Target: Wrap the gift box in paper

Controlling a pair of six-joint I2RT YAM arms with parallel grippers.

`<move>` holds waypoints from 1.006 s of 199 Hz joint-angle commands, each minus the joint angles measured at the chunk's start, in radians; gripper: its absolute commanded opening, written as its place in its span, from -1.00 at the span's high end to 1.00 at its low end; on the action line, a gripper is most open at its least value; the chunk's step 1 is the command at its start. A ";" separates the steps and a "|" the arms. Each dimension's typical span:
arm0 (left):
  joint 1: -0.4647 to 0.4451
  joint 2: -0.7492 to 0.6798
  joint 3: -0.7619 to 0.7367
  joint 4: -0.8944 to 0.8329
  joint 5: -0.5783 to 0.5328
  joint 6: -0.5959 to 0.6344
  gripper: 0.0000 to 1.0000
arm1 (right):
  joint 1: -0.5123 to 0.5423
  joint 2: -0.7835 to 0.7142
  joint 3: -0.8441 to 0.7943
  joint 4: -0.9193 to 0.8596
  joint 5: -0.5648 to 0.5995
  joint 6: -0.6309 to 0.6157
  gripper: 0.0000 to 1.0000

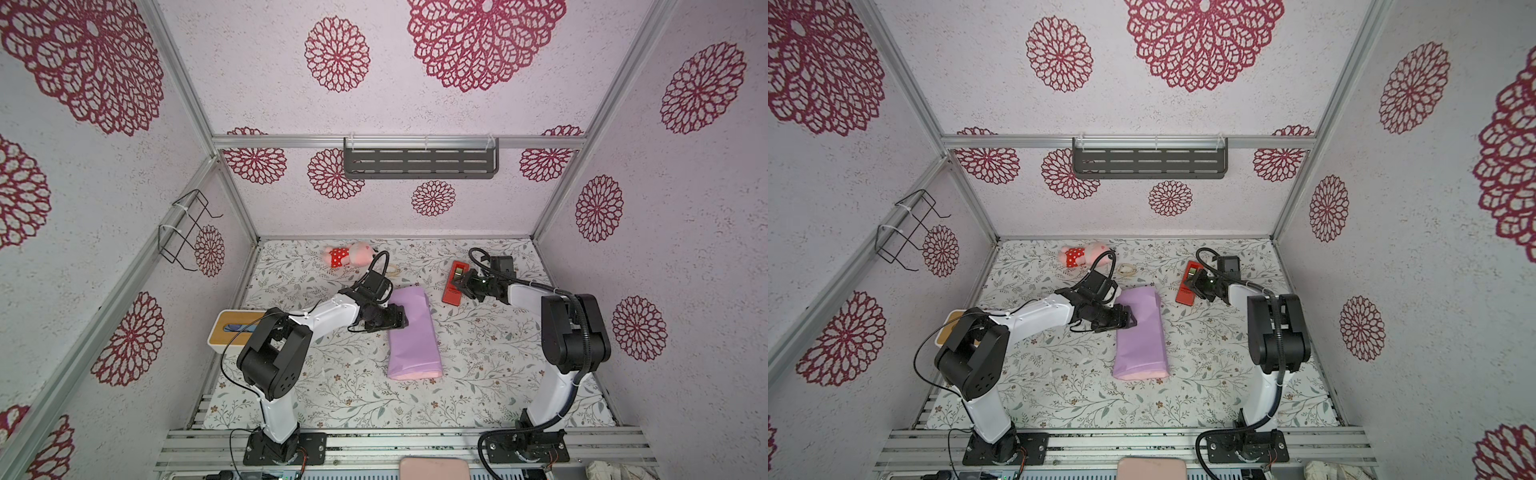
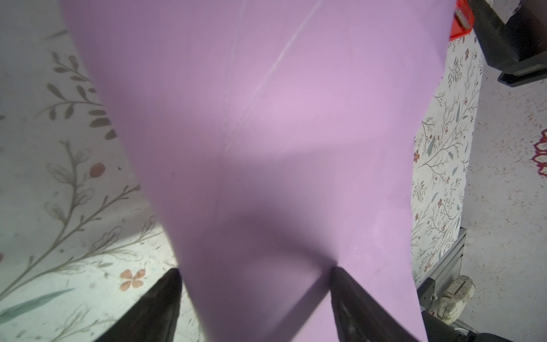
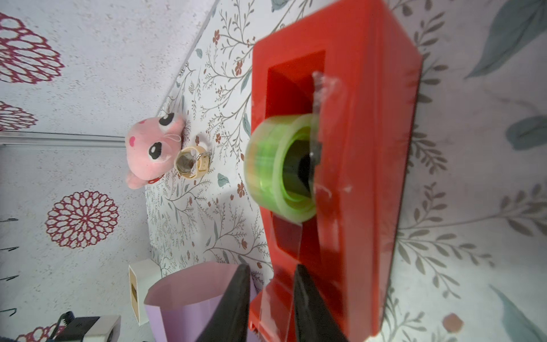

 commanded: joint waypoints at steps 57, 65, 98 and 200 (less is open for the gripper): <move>0.000 0.017 -0.033 -0.072 -0.085 0.015 -0.61 | -0.011 -0.010 -0.088 0.264 -0.084 0.234 0.87; -0.001 0.018 -0.033 -0.070 -0.086 0.015 -0.61 | -0.011 -0.011 -0.089 0.278 -0.088 0.248 0.91; 0.000 0.020 -0.035 -0.063 -0.084 0.009 -0.61 | -0.018 -0.024 -0.094 0.351 -0.106 0.324 1.00; 0.000 0.027 -0.037 -0.055 -0.085 0.011 -0.61 | -0.007 -0.107 -0.242 0.620 -0.176 0.508 1.00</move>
